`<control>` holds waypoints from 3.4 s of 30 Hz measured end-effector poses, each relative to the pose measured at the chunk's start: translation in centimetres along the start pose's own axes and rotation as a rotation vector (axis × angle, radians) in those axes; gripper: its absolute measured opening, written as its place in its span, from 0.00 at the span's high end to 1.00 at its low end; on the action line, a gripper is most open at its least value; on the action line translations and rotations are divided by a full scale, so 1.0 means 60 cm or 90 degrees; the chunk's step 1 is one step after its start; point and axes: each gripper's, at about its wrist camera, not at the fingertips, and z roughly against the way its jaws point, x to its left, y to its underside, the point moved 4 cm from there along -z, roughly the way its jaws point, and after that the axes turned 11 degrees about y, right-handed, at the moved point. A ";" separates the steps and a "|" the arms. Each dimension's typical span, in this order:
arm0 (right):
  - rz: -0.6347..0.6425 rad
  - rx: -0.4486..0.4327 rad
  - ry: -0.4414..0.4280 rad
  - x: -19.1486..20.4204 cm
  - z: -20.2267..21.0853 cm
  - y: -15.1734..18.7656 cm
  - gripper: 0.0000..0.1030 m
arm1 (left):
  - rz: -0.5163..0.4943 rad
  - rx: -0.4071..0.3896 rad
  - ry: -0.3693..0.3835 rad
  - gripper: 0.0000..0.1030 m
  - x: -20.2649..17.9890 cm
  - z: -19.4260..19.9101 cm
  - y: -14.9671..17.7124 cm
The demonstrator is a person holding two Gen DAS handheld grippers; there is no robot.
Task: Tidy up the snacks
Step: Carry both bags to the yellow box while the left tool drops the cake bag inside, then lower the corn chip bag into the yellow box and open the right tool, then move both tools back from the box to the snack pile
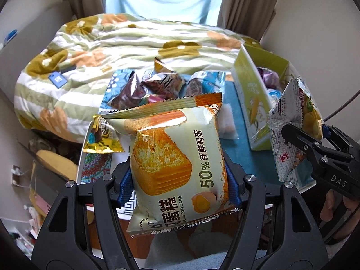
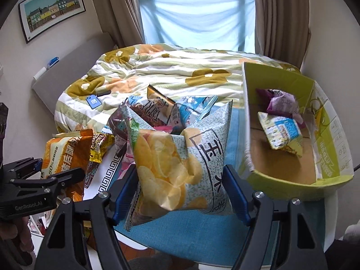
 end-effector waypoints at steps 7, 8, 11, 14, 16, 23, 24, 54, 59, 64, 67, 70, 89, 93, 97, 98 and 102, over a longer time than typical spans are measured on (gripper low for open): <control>-0.004 -0.060 0.011 -0.107 0.077 -0.035 0.31 | -0.035 -0.048 0.032 0.39 -0.131 -0.014 -0.063; -0.004 -0.061 0.018 -0.125 0.082 -0.040 0.31 | -0.042 -0.046 0.039 0.39 -0.151 -0.019 -0.072; -0.019 -0.065 0.031 -0.180 0.094 -0.053 0.31 | -0.048 -0.048 0.071 0.39 -0.208 -0.035 -0.095; -0.038 -0.067 0.044 -0.234 0.098 -0.059 0.31 | -0.066 -0.046 0.082 0.39 -0.255 -0.057 -0.109; -0.052 -0.068 0.050 -0.260 0.096 -0.062 0.31 | -0.084 -0.036 0.089 0.39 -0.283 -0.078 -0.117; -0.107 -0.059 0.070 -0.328 0.082 -0.058 0.31 | -0.129 0.023 0.117 0.39 -0.353 -0.177 -0.141; -0.114 -0.058 0.075 -0.335 0.078 -0.059 0.31 | -0.135 0.034 0.115 0.39 -0.360 -0.194 -0.144; -0.124 0.100 0.101 -0.367 -0.082 -0.077 0.30 | -0.156 0.063 0.042 0.02 -0.273 -0.227 -0.128; -0.123 0.106 0.106 -0.366 -0.089 -0.078 0.29 | -0.146 0.061 0.031 0.02 -0.262 -0.228 -0.126; -0.137 0.082 0.111 -0.370 -0.079 -0.068 0.19 | -0.148 0.057 0.025 0.02 -0.267 -0.222 -0.116; -0.149 0.048 0.103 -0.373 -0.062 -0.060 0.02 | -0.154 0.048 0.020 0.02 -0.275 -0.211 -0.108; -0.151 0.034 0.094 -0.370 -0.047 -0.048 0.01 | -0.158 0.039 0.015 0.02 -0.282 -0.199 -0.098; -0.101 -0.056 0.103 -0.340 0.105 -0.034 0.00 | -0.102 -0.058 0.005 0.02 -0.261 -0.017 -0.044; -0.077 -0.081 0.079 -0.305 0.129 -0.037 0.00 | -0.075 -0.074 -0.037 0.02 -0.225 0.029 -0.022; -0.050 -0.110 0.052 -0.260 0.150 -0.041 0.00 | -0.046 -0.099 -0.061 0.02 -0.179 0.076 -0.002; -0.045 -0.115 0.047 -0.248 0.153 -0.041 0.00 | -0.039 -0.103 -0.065 0.02 -0.166 0.085 0.003; -0.039 -0.119 0.018 -0.197 0.161 -0.037 0.00 | -0.010 -0.114 -0.093 0.02 -0.104 0.114 0.020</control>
